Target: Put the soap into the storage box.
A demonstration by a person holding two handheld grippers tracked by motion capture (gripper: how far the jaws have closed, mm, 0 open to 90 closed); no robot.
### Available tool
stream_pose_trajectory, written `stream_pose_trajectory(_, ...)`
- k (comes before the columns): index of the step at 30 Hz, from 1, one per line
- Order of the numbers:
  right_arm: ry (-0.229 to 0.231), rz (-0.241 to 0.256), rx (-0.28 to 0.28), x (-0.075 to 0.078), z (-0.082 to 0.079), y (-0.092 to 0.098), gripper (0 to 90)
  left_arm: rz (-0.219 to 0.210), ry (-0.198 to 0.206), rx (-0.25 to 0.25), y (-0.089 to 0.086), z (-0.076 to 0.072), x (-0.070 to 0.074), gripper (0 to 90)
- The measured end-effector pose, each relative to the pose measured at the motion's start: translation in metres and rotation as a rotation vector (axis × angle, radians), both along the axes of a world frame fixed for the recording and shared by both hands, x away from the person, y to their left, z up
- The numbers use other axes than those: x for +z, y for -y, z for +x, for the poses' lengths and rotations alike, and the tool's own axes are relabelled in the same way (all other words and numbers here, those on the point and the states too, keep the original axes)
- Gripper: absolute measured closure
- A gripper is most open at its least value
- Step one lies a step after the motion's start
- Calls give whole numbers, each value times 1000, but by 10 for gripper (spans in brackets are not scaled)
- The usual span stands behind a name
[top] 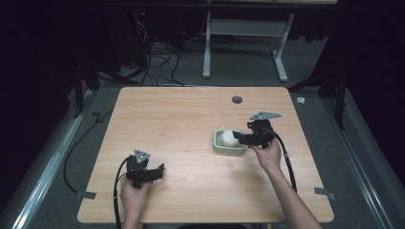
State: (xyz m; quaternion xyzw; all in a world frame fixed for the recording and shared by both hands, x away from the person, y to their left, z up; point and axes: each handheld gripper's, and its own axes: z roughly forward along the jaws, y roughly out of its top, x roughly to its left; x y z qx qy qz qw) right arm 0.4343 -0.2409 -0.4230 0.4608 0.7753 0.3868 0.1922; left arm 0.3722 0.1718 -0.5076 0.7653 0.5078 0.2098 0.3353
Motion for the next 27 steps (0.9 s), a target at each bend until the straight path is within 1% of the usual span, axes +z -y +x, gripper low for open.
stream_pose_trajectory(2,12,-3,-3,2,-2,3,259,0,0,0,0,0,0,161)
stream_pose_trajectory(9,23,12,-17,7,-8,11,261,0,0,0,0,0,0,161)
stream_pose_trajectory(10,30,16,-26,8,-10,14,262,0,0,0,0,0,0,161)
stream_pose_trajectory(13,40,18,-29,10,-12,16,263,0,0,0,0,0,0,161)
stream_pose_trajectory(17,42,23,-36,11,-15,19,264,0,0,0,0,0,0,161)
stream_pose_trajectory(23,59,30,-45,15,-20,25,265,0,0,0,0,0,0,161)
stream_pose_trajectory(24,71,35,-46,17,-22,27,265,0,0,0,0,0,0,161)
stream_pose_trajectory(27,70,42,-50,18,-24,29,265,0,0,0,0,0,0,161)
